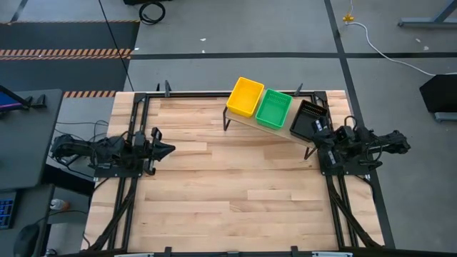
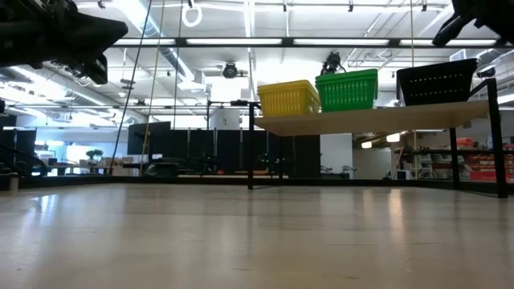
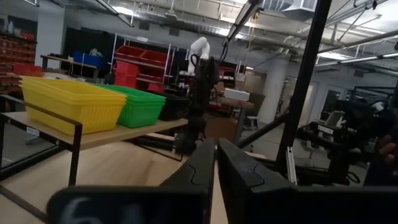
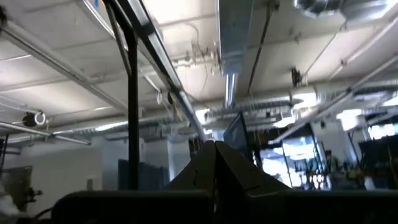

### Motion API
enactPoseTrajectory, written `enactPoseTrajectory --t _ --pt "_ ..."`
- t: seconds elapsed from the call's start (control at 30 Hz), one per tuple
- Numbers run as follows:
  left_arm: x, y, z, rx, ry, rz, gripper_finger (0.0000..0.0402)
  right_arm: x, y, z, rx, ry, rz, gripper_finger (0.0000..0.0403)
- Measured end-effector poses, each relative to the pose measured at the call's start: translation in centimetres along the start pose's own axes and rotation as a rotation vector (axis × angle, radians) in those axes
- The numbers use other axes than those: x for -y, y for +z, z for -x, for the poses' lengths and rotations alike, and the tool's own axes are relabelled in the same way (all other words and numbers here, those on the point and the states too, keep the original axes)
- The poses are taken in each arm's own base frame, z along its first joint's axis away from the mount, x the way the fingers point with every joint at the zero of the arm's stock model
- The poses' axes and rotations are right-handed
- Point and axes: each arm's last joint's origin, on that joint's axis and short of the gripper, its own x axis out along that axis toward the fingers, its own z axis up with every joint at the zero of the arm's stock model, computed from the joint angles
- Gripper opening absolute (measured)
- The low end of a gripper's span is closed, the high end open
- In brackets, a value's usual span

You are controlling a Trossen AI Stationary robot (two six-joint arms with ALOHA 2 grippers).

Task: Stack baskets on shelf by color
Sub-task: Return to Home Position

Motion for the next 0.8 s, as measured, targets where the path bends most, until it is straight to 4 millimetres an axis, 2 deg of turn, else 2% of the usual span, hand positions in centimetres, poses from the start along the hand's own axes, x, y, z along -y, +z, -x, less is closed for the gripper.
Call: enactPoseTrajectory --t 0.17,0.53,0.8 --pt "0.00 -0.01 0.00 0.000 0.000 0.000 0.0033 0.03 -0.47 0.01 -0.048 -0.006 -0.063 0.0017" --pt "0.00 0.00 0.00 0.001 -0.001 0.001 0.0023 0.03 -0.47 0.01 -0.048 -0.006 -0.066 0.0018" --pt "0.00 -0.01 0.00 0.001 -0.001 0.001 0.0033 0.03 -0.47 0.01 -0.048 -0.005 -0.066 0.0016"
